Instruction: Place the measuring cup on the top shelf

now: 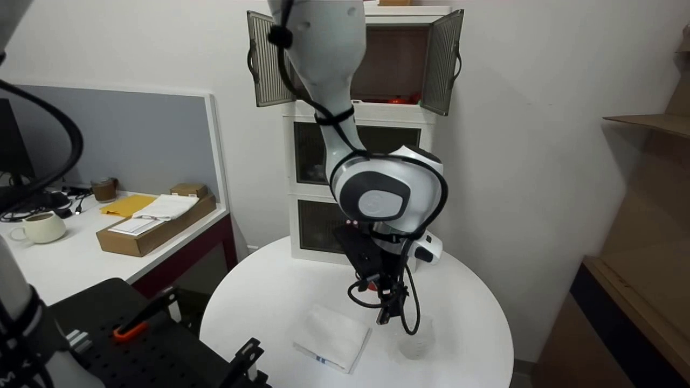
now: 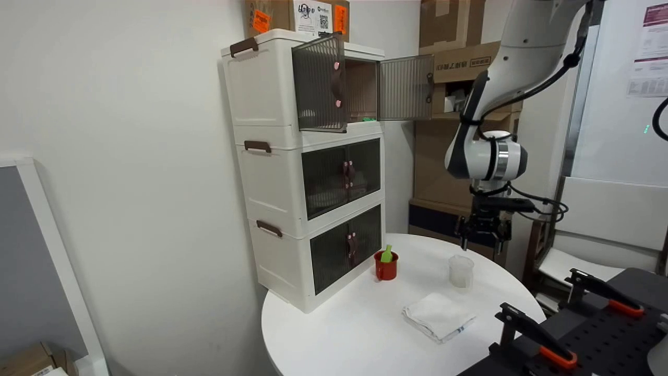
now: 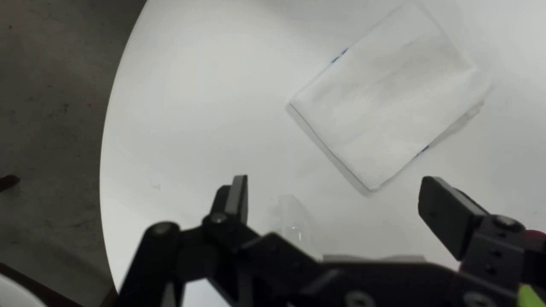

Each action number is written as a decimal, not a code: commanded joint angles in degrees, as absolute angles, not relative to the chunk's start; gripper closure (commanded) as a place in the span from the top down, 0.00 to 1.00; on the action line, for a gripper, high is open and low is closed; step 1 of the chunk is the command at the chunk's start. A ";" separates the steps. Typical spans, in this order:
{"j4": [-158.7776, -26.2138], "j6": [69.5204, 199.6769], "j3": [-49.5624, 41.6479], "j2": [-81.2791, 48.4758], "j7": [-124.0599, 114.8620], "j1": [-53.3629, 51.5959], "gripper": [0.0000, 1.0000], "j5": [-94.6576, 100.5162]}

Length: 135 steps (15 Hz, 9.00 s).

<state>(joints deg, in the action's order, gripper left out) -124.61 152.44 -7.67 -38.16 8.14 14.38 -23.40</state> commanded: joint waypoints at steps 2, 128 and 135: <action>-108.60 150.14 -6.46 -52.66 0.96 16.53 1.00 -19.54; -106.25 122.09 -3.06 -9.84 50.60 7.74 0.06 -60.06; -94.97 117.92 -2.14 -17.59 43.03 8.02 0.06 -66.02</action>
<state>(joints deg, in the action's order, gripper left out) -101.34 119.95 -2.32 -13.04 47.01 8.03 -63.42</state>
